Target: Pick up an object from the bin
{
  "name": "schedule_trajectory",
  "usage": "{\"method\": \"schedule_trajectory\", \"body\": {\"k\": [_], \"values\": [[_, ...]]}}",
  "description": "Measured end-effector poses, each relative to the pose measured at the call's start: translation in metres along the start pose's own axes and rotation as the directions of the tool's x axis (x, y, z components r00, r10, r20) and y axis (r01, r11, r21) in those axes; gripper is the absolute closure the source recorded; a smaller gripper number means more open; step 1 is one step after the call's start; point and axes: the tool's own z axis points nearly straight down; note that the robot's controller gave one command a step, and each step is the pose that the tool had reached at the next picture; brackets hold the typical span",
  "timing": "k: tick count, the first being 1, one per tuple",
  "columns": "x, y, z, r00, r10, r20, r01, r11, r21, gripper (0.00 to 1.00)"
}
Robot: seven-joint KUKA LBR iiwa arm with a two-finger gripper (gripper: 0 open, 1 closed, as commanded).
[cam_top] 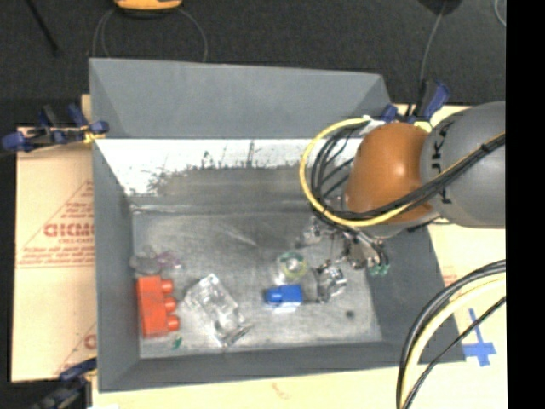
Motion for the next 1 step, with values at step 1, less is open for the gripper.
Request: {"method": "schedule_trajectory", "body": {"k": [1], "values": [[0.0494,0.019,0.0287,0.999,-0.042,0.015,0.042,0.999,-0.002,0.0]]}}
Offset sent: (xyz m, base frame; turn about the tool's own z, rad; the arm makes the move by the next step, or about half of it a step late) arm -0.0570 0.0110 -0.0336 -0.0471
